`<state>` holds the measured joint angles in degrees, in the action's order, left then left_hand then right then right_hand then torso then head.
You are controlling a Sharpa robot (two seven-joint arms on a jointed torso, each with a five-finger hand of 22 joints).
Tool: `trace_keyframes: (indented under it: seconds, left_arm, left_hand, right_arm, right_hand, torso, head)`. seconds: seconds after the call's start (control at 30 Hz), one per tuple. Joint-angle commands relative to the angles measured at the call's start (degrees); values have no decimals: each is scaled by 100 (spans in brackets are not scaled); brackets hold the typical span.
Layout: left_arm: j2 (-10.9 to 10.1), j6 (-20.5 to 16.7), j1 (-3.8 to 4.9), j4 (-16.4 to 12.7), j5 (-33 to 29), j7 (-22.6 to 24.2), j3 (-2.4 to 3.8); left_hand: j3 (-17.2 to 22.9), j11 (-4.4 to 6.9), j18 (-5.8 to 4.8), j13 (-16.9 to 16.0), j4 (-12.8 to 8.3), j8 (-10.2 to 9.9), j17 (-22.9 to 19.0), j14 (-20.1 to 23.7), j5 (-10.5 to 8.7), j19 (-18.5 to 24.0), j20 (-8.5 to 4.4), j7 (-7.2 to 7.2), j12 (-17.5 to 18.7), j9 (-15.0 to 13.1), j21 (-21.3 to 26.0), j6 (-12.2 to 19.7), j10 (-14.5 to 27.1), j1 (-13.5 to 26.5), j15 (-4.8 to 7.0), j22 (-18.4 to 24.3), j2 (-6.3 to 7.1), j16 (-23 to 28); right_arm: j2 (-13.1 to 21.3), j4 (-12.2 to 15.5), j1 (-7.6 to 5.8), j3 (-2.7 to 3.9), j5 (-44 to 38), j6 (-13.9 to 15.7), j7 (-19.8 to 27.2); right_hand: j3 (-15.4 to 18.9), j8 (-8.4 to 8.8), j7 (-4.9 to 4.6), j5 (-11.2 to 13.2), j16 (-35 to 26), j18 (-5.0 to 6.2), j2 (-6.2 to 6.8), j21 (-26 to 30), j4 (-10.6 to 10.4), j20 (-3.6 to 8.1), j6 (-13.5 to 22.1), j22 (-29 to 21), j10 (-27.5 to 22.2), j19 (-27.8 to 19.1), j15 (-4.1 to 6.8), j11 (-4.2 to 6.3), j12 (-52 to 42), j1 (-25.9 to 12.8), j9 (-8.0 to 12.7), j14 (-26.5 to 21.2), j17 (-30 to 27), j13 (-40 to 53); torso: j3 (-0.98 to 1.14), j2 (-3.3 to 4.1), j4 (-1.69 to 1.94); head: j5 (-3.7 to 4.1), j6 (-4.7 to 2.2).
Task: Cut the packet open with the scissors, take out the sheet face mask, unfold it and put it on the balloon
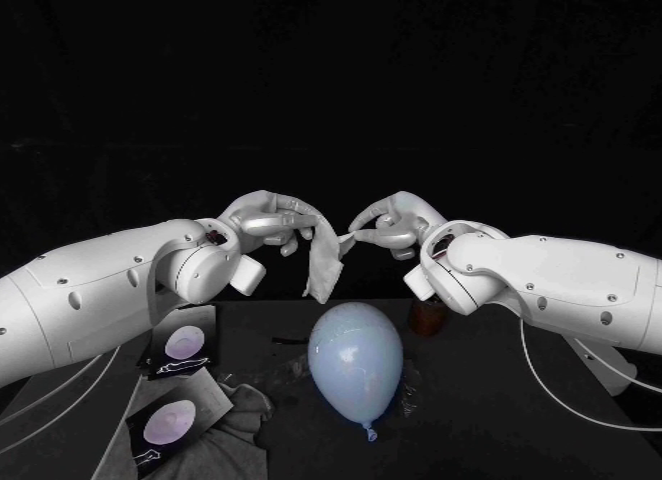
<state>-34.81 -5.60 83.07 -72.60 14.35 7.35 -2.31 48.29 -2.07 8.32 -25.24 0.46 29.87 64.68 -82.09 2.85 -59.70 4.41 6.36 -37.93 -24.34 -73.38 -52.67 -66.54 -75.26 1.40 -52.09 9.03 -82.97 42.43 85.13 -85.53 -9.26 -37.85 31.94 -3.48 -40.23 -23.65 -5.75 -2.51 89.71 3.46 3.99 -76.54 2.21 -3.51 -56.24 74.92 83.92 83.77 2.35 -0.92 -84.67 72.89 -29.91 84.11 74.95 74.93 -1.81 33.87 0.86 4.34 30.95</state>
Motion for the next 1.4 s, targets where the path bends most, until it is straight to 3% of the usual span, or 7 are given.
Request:
trace_keyframes:
  seconds: [0.03, 0.57, 0.9, 1.0, 1.07, 1.17, 1.4]
  left_arm:
    - [-24, -84, 14, -65, -262, 88, 9]
    - [-145, 217, 14, -221, -311, -101, 12]
    - [-126, 312, 14, -244, -313, -168, 11]
    - [-123, 325, 14, -250, -313, -175, 11]
    - [-126, 334, 14, -256, -314, -177, 11]
    - [-130, 333, 14, -255, -314, -181, 11]
    - [-142, 348, 14, -259, -319, -187, 11]
  left_hand:
    - [-30, -5, -24, -6, -8, 20, 21, 16, 14, -40, 9, 36, -22, -457, -37, -19, 22, -1, -1, -14, -45, -34]
    - [-31, -4, -25, -8, -17, 22, 26, 13, 17, -49, 9, 36, -28, -461, -45, -20, 18, -2, 0, -27, -43, -38]
    - [-33, -3, -25, -9, -25, 24, 23, 13, 18, -53, 9, 36, -33, -465, -51, -22, 18, -1, 1, -33, -40, -40]
    - [-33, -4, -28, -9, -26, 25, 31, 10, 18, -65, 10, 36, -34, -466, -58, -22, 17, 0, 1, -48, -39, -43]
    - [-34, -4, -28, -10, -27, 25, 41, 7, 19, -67, 10, 36, -36, -467, -60, -22, 17, 1, 1, -51, -39, -47]
    - [-34, -4, -31, -10, -28, 26, 45, 5, 19, -77, 10, 36, -37, -468, -66, -22, 17, 2, 1, -63, -39, -49]
    - [-34, -4, -34, -10, -30, 26, 46, 4, 20, -90, 10, 36, -38, -469, -75, -23, 17, 3, 1, -81, -40, -50]
  right_arm:
    - [27, 10, 34, -4, 334, 215, 270]
    - [207, 92, 260, -32, 508, 427, 484]
    - [180, 110, 281, -35, 547, 239, 558]
    - [184, 101, 289, -39, 569, 105, 589]
    - [192, 81, 299, -44, 531, -54, 590]
    - [195, 59, 308, -50, 492, -213, 593]
    - [223, 55, 335, -64, 434, -558, 653]
  right_hand:
    - [44, 17, 3, -33, 29, -46, -4, 28, -4, -22, 39, 1107, 261, -29, 3, -28, 44, -62, -6, 589, 1505, 1029]
    - [67, 2, 11, -36, 29, -40, -24, 51, 22, -28, 31, 1100, 235, -43, 1, -24, 96, -54, -20, 589, 1505, 990]
    - [114, 14, -4, -33, 29, -8, -20, 205, 34, -34, 79, 1054, 153, -121, -5, -34, 240, -77, -24, 589, 1505, 878]
    - [340, 146, -81, -31, -69, 110, 64, 806, 33, -74, 315, 876, -208, -435, -59, -103, 821, -165, 14, 510, 1253, 436]
    - [520, 463, -260, -46, -127, 142, 297, 1042, 247, -154, 629, 809, -345, -573, -173, -246, 986, -33, 176, 460, 1128, 321]
    - [694, 762, -402, -67, -182, 180, 435, 1305, 311, -265, 846, 740, -512, -726, -303, -383, 1136, -31, 339, 399, 992, 205]
    - [968, 1115, -535, -110, -668, 465, 481, 2864, 345, -452, 1068, 304, -1822, -1670, -455, -521, 2535, 15, 516, -216, -78, -943]
  torso:
    - [4, 3, -1]
    - [7, -1, 3]
    - [0, -4, 3]
    - [-2, -3, 1]
    - [-3, -3, 1]
    - [-3, -4, 2]
    - [-3, -1, 3]
  head:
    - [8, 11]
    - [22, 73]
    - [42, 78]
    - [40, 70]
    - [39, 67]
    - [37, 66]
    - [27, 56]
